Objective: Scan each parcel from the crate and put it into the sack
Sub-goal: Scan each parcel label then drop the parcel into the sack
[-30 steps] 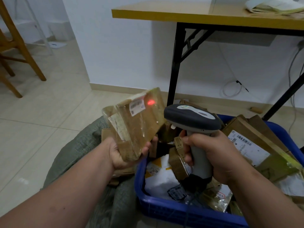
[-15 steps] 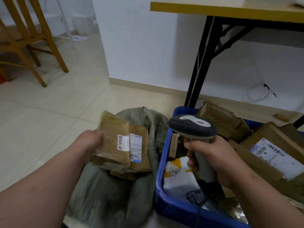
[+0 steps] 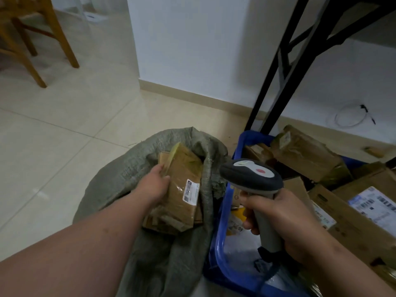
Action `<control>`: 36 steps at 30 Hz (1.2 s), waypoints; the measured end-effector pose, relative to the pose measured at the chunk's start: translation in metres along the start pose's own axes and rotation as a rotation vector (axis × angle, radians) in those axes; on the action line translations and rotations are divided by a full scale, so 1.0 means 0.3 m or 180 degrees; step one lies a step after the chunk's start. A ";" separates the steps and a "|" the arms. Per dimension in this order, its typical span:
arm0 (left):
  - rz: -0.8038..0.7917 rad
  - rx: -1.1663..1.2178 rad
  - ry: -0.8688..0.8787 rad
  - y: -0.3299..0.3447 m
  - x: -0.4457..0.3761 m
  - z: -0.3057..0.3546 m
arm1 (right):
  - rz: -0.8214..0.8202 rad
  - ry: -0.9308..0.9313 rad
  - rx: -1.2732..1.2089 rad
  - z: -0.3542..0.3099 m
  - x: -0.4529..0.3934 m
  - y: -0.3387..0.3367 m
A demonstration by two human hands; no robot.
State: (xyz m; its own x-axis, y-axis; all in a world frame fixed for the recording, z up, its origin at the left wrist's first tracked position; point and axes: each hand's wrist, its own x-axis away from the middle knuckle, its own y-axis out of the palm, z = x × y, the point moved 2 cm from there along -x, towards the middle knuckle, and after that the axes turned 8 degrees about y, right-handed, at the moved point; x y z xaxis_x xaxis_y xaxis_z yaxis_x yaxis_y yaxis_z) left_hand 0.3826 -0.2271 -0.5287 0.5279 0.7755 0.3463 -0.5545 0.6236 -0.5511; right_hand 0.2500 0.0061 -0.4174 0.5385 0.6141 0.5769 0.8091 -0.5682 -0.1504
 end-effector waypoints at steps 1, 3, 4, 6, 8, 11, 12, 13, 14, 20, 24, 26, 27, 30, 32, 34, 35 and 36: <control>0.0138 0.0103 -0.0061 0.019 -0.019 -0.004 | 0.0022 0.0036 -0.0012 0.000 -0.009 -0.001; 0.0370 0.0264 -0.0218 0.061 -0.051 -0.007 | 0.0131 0.0103 -0.0031 0.000 -0.026 -0.004; 0.0399 0.0242 -0.0243 0.081 -0.065 -0.004 | 0.0162 0.0126 -0.0038 -0.002 -0.032 -0.004; 0.0316 0.0006 -0.0168 0.114 -0.093 0.009 | 0.0158 0.0185 -0.0041 -0.005 -0.048 -0.001; 0.0255 -0.0404 0.0013 0.117 -0.114 0.023 | 0.0177 0.0271 0.0010 -0.007 -0.064 0.002; 0.0637 -0.0805 0.0145 0.054 -0.130 0.006 | 0.0175 0.0310 0.0041 -0.027 -0.087 0.016; 0.0732 -0.0824 0.0094 0.027 -0.134 -0.013 | 0.0159 0.0278 0.0020 -0.039 -0.099 0.023; 0.0763 -0.0825 -0.0013 0.001 -0.138 -0.043 | 0.0150 0.0243 0.0005 -0.053 -0.116 0.035; 0.0740 -0.0839 -0.0148 -0.021 -0.141 -0.077 | 0.0134 0.0225 -0.0022 -0.069 -0.140 0.049; 0.0431 -0.1070 -0.0652 -0.085 -0.134 -0.258 | 0.0199 0.0577 -0.0428 -0.175 -0.386 0.206; 0.0423 -0.1168 -0.0771 -0.095 -0.127 -0.305 | 0.0514 0.0815 -0.0055 -0.174 -0.539 0.261; 0.0364 -0.1323 -0.0770 -0.108 -0.135 -0.336 | 0.0611 0.1053 0.0189 -0.144 -0.595 0.266; 0.0314 -0.1399 -0.0810 -0.117 -0.142 -0.352 | 0.0614 0.1159 0.0275 -0.128 -0.615 0.268; 0.0182 -0.1478 -0.0879 -0.140 -0.178 -0.399 | 0.0634 0.1289 0.0336 -0.098 -0.653 0.278; 0.0087 -0.1506 -0.0706 -0.158 -0.210 -0.415 | 0.0738 0.1236 0.0265 -0.098 -0.661 0.285; 0.0019 -0.1551 -0.0515 -0.172 -0.232 -0.411 | 0.0826 0.1113 0.0108 -0.122 -0.649 0.290; -0.0020 -0.1559 -0.0468 -0.175 -0.235 -0.410 | 0.0851 0.1041 0.0020 -0.143 -0.638 0.292; -0.0092 -0.1598 -0.0481 -0.173 -0.230 -0.414 | 0.0864 0.0965 -0.0073 -0.167 -0.624 0.293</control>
State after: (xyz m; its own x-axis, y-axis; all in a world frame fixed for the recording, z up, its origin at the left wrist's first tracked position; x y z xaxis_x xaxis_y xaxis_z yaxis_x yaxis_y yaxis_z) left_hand 0.4548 -0.3251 -0.6182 0.4192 0.7874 0.4519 -0.1450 0.5495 -0.8229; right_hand 0.2085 -0.1860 -0.4984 0.6352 0.2528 0.7298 0.6398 -0.7015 -0.3138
